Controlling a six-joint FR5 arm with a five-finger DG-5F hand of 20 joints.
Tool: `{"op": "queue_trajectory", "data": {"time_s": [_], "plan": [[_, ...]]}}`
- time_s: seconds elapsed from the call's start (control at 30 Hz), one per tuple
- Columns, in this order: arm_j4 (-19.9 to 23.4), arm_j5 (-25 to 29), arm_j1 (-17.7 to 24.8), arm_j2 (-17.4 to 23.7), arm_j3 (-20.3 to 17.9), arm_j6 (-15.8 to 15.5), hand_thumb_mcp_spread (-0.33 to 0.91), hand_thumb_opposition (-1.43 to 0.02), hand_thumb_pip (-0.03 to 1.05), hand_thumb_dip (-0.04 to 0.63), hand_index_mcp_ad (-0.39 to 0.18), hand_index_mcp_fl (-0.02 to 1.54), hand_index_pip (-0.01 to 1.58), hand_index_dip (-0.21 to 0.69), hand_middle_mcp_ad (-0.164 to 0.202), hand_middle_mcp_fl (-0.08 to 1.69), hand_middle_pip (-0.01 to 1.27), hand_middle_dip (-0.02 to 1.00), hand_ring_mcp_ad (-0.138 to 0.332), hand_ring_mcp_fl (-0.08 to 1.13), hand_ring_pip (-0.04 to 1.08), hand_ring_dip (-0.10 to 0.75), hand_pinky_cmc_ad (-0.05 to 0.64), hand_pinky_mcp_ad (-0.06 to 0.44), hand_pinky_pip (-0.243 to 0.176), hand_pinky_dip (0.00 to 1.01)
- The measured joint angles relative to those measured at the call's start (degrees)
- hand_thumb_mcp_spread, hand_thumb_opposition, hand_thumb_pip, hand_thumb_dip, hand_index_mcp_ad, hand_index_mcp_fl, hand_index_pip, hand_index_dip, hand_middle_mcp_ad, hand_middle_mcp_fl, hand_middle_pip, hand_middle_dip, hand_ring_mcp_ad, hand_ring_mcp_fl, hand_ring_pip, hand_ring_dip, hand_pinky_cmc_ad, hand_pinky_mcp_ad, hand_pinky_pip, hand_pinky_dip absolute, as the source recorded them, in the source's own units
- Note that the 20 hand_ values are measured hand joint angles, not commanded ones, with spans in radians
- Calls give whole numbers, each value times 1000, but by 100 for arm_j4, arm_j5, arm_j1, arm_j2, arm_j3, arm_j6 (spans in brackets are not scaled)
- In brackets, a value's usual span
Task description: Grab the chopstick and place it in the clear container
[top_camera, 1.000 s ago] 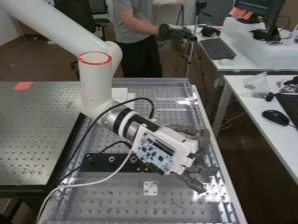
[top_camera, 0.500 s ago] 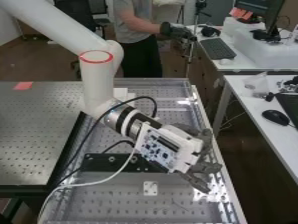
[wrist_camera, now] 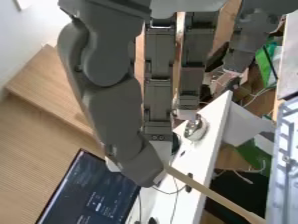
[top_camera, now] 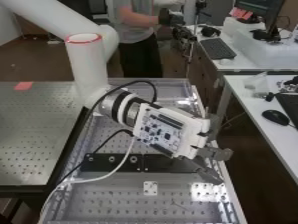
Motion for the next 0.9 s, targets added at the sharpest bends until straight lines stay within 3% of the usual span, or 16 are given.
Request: {"op": "queue_trajectory", "data": {"time_s": [0.43, 0.73, 0.9], "plan": [[-191, -753, 13, 878, -343, -699, 829, -1124, 447, 300, -168, 1243, 501, 283, 0, 1278, 279, 714, 68, 613, 129, 576, 291, 330, 2, 180], [-717, -1319, 610, 1557, -936, -744, 831, -1124, 447, 300, -168, 1271, 466, 316, 2, 1285, 278, 710, 68, 630, 122, 576, 291, 328, 2, 180], [-1097, -1421, 909, 1727, -1020, -692, 810, -1129, 447, 300, -175, 1279, 440, 332, 3, 1288, 272, 709, 68, 630, 124, 576, 291, 330, 2, 180]]}}
